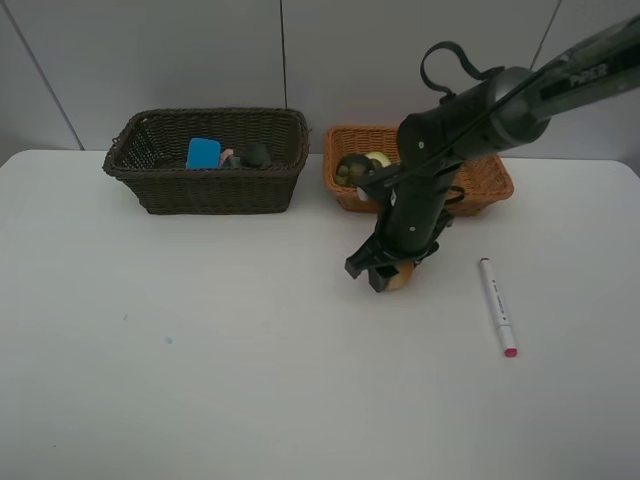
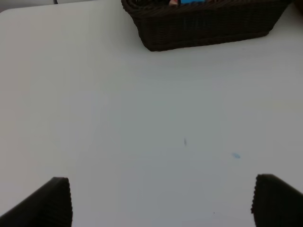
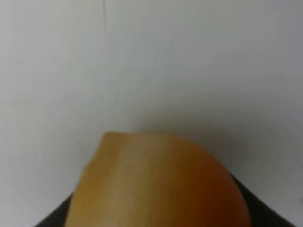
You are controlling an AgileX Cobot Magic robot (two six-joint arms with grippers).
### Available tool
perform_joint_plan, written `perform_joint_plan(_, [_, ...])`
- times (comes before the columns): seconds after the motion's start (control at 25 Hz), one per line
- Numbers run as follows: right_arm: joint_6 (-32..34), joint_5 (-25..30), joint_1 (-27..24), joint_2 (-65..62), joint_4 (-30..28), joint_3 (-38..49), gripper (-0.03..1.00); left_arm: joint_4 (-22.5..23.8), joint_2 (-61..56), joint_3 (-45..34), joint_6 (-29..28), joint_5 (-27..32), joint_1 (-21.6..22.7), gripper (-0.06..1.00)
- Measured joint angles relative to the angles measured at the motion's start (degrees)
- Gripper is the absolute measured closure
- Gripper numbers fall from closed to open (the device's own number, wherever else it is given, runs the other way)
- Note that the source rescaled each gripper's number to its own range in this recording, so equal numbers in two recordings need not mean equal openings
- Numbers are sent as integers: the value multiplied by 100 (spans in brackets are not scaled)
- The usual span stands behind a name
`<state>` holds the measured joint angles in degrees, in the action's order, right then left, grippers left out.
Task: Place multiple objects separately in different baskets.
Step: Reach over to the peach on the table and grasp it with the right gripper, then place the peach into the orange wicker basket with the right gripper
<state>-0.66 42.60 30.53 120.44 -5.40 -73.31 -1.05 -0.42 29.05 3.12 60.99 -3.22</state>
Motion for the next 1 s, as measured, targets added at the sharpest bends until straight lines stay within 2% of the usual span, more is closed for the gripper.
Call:
perform_joint_plan(0.16, [0, 265, 0, -348, 36, -104, 46, 0, 0, 0, 0, 0, 0, 2])
perform_joint_plan(0.4, [0, 737, -134, -881, -34, -790, 46, 0, 0, 0, 0, 0, 0, 2])
perform_joint_plan(0.8, [0, 840, -1730, -362, 116, -2044, 46, 0, 0, 0, 0, 0, 0, 2])
perform_joint_plan(1.0, [0, 779, -2147, 12, 370, -2156, 46, 0, 0, 0, 0, 0, 0, 2])
